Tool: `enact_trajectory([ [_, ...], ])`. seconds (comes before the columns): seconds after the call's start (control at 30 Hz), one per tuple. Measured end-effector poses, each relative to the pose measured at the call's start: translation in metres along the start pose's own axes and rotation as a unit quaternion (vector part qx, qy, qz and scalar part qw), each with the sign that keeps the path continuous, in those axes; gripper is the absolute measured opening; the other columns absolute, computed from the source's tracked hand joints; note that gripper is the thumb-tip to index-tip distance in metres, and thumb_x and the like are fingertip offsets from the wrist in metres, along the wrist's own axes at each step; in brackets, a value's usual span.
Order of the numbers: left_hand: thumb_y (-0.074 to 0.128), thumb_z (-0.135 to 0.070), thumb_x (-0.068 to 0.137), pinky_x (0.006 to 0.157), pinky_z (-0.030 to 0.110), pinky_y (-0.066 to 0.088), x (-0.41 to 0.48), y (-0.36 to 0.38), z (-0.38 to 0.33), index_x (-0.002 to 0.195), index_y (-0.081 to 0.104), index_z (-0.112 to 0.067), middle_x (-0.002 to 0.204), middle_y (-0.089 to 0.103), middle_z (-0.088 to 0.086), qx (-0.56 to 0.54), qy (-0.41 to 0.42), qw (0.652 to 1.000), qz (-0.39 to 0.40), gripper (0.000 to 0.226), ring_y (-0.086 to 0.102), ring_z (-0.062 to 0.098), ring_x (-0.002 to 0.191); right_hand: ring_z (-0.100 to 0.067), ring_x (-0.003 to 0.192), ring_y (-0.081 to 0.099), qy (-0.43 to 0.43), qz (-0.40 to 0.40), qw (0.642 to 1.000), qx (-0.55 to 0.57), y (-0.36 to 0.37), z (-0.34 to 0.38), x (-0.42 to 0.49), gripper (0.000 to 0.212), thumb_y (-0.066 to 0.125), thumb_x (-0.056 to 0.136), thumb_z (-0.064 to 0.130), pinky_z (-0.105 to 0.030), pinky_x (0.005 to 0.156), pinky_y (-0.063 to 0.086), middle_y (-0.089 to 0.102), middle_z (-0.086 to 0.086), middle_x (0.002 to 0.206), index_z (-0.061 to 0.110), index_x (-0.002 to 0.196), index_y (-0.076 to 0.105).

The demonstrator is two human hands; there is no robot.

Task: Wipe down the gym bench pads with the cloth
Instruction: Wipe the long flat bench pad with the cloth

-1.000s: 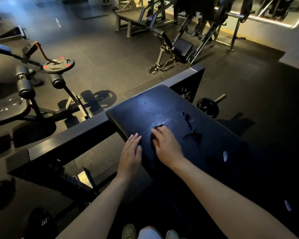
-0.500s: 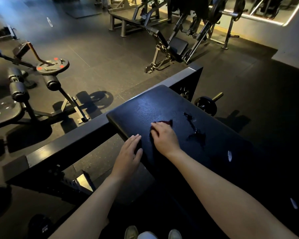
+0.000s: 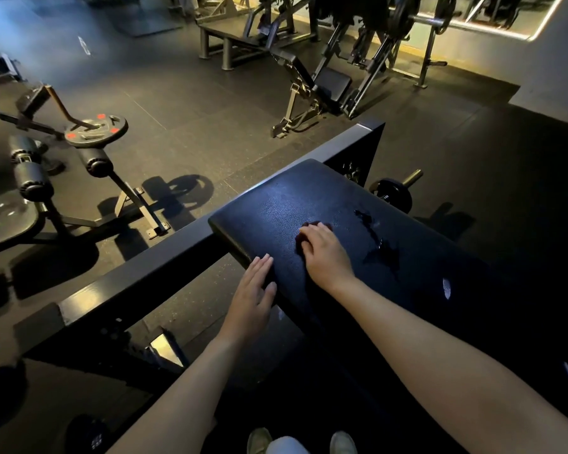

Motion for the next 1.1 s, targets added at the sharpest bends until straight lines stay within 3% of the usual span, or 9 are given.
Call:
enact_trajectory([
  [0.07,0.049,-0.013,0.105,0.123,0.027,0.022,-0.002,-0.002,-0.002,0.153,0.039,-0.021,0.157,0.034,-0.010,-0.052,-0.021,0.998,0.000,0.050,0.023,-0.005,0.146,-0.027,0.133,0.047,-0.026,0.009,0.999,0.024,0.010,0.018,-0.013,0.031,0.054,0.098,0.016,-0.039,0.113,0.036,0.059,-0.008,0.135,0.012,0.127,0.063],
  [0.17,0.045,-0.016,0.107,0.113,0.016,0.033,-0.002,-0.006,-0.001,0.156,0.032,-0.026,0.150,0.045,-0.010,-0.175,-0.085,0.981,-0.022,0.051,0.038,-0.016,0.132,-0.019,0.128,0.050,-0.064,0.037,0.994,0.080,0.023,0.050,-0.038,0.030,0.056,0.097,0.013,-0.030,0.112,0.035,0.063,-0.006,0.131,0.012,0.126,0.066],
  [0.27,0.045,-0.026,0.101,0.120,0.040,0.034,0.002,-0.013,-0.002,0.151,0.041,-0.029,0.144,0.054,-0.006,-0.293,-0.156,0.940,-0.073,0.050,0.048,0.002,0.134,-0.011,0.136,0.043,0.002,0.075,0.979,0.190,0.033,0.067,-0.043,0.037,0.050,0.102,0.015,-0.020,0.113,0.027,0.057,0.000,0.141,0.017,0.138,0.058],
  [0.33,0.043,-0.020,0.101,0.118,0.044,0.036,0.009,-0.017,-0.012,0.145,0.050,-0.023,0.142,0.056,-0.002,-0.346,-0.165,0.919,-0.092,0.045,0.051,0.009,0.133,-0.006,0.132,0.047,0.070,0.100,0.948,0.295,0.037,0.072,-0.038,0.040,0.048,0.103,0.017,-0.026,0.116,0.033,0.056,0.005,0.141,0.022,0.141,0.055],
  [0.4,0.046,-0.017,0.102,0.123,0.042,0.028,0.014,-0.017,-0.020,0.146,0.050,-0.023,0.154,0.044,-0.001,-0.296,-0.134,0.941,-0.092,0.044,0.039,0.008,0.142,-0.005,0.130,0.050,0.090,0.104,0.923,0.358,0.036,0.074,-0.033,0.040,0.047,0.102,0.019,-0.032,0.115,0.037,0.057,0.007,0.140,0.025,0.141,0.054],
  [0.5,0.060,-0.016,0.098,0.124,0.035,0.011,0.015,-0.006,-0.016,0.152,0.040,-0.030,0.167,0.007,0.002,-0.065,-0.055,0.994,-0.065,0.059,0.009,0.014,0.153,-0.006,0.127,0.050,0.026,0.055,0.968,0.244,0.021,0.062,-0.035,0.040,0.049,0.101,0.016,-0.024,0.112,0.037,0.057,0.003,0.139,0.020,0.141,0.054],
  [0.67,0.050,-0.037,0.101,0.118,0.045,0.017,0.023,-0.011,0.003,0.140,0.054,-0.036,0.164,0.024,-0.004,0.170,-0.049,0.975,-0.133,0.039,0.019,0.025,0.145,-0.023,0.129,0.049,-0.072,-0.014,0.997,0.021,0.021,0.030,-0.051,0.035,0.054,0.096,0.019,-0.034,0.111,0.038,0.058,-0.005,0.134,0.012,0.129,0.063],
  [0.9,0.049,-0.022,0.104,0.119,0.041,0.022,0.036,-0.020,0.020,0.138,0.058,-0.026,0.159,0.030,-0.002,0.037,-0.138,0.981,-0.132,0.036,0.025,0.029,0.135,-0.020,0.121,0.052,-0.101,-0.030,0.994,-0.013,0.023,0.040,-0.050,0.032,0.057,0.094,0.023,-0.036,0.103,0.046,0.062,0.000,0.122,0.013,0.125,0.063],
  [1.1,0.054,-0.017,0.102,0.110,0.023,0.017,-0.010,0.014,-0.015,0.133,0.063,-0.028,0.153,0.035,-0.006,0.002,-0.087,0.988,-0.126,0.035,0.021,0.011,0.127,-0.012,0.112,0.055,-0.082,-0.069,0.993,0.043,0.004,0.030,-0.073,0.031,0.059,0.094,0.017,-0.026,0.095,0.046,0.065,0.008,0.118,0.020,0.124,0.066],
])
Point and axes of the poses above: each hand's wrist, its own x-axis towards the middle knuckle, its own y-axis out of the palm, z = x × y, the point moved 5 cm from there along x, towards the middle knuckle
